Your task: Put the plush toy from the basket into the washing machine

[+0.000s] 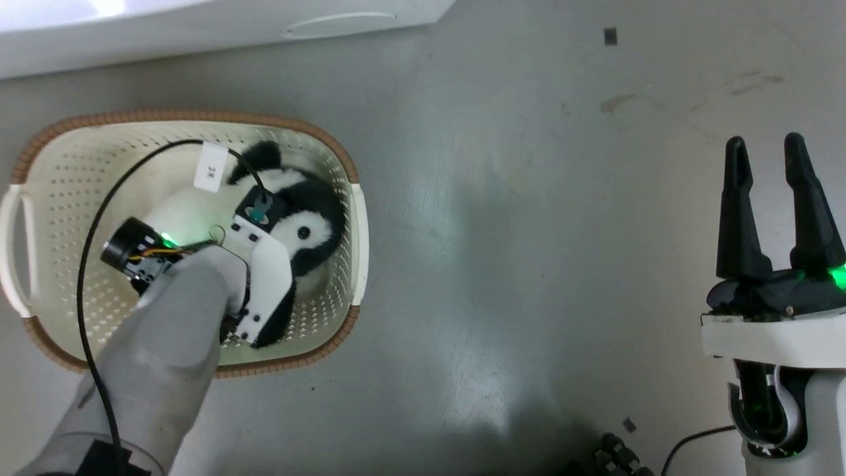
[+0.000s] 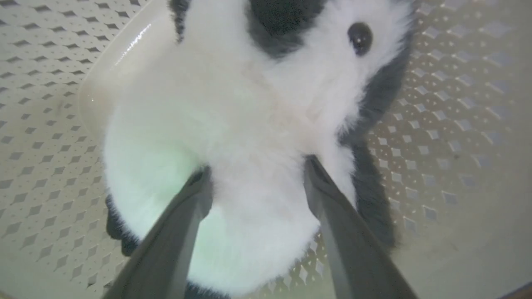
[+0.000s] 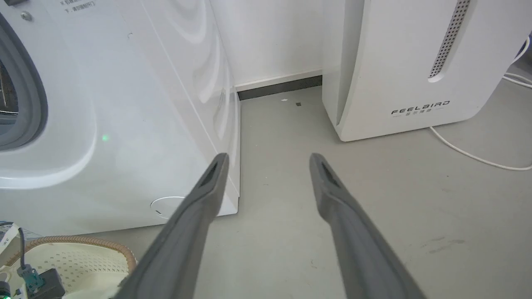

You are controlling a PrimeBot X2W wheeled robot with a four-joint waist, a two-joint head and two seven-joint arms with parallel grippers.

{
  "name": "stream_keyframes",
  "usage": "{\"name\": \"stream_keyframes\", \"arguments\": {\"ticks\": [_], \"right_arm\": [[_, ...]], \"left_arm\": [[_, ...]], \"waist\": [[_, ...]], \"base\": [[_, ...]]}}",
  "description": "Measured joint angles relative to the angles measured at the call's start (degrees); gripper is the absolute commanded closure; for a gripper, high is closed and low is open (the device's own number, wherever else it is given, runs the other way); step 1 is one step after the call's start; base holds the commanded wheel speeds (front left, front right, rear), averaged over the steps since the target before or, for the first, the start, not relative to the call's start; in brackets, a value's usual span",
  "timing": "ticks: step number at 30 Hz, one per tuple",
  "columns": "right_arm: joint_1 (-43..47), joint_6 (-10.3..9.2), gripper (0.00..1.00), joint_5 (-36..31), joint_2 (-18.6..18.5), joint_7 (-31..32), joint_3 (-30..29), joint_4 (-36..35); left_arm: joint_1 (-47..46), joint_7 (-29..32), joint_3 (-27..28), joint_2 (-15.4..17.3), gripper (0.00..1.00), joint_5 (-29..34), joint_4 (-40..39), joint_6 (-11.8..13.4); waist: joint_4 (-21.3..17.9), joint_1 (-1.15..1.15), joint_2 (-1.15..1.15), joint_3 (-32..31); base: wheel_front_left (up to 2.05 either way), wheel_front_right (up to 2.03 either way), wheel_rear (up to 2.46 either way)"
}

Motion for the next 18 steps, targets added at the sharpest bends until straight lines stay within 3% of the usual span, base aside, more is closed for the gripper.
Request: {"name": "stream_keyframes", "arguments": {"ticks": [13, 14, 15, 18], "right_arm": [[-2.59, 0.0, 0.0, 1.24, 0.0, -1.68, -0.04, -0.98], [-2.82, 0.0, 0.0, 1.27, 0.0, -1.69, -0.04, -1.0], [-3.13, 0.0, 0.0, 1.54, 0.0, -1.78, -0.04, -1.05], [-3.8, 0.0, 0.0, 2.31, 0.0, -2.22, -0.11, -1.37]], "left_arm": [[-7.51, 1.48, -4.19, 0.75, 0.0, -2.52, 6.91, -0.57], [-8.06, 1.72, -4.74, 0.74, 0.68, -2.52, 7.47, -0.59], [-8.51, 1.8, -5.2, 0.7, 1.0, -2.53, 7.94, -0.66], [-9.77, 1.92, -6.66, 0.76, 1.0, -2.99, 9.6, -1.09]], "waist": [[-0.95, 0.0, 0.0, 5.61], [-0.97, -0.01, 0.0, 5.95], [-1.0, 0.0, 0.0, 6.23], [-1.21, 0.0, 0.0, 6.8]], "base": [[0.0, 0.0, 0.0], [0.0, 0.0, 0.0], [0.0, 0.0, 0.0], [0.0, 0.0, 0.0]]}}
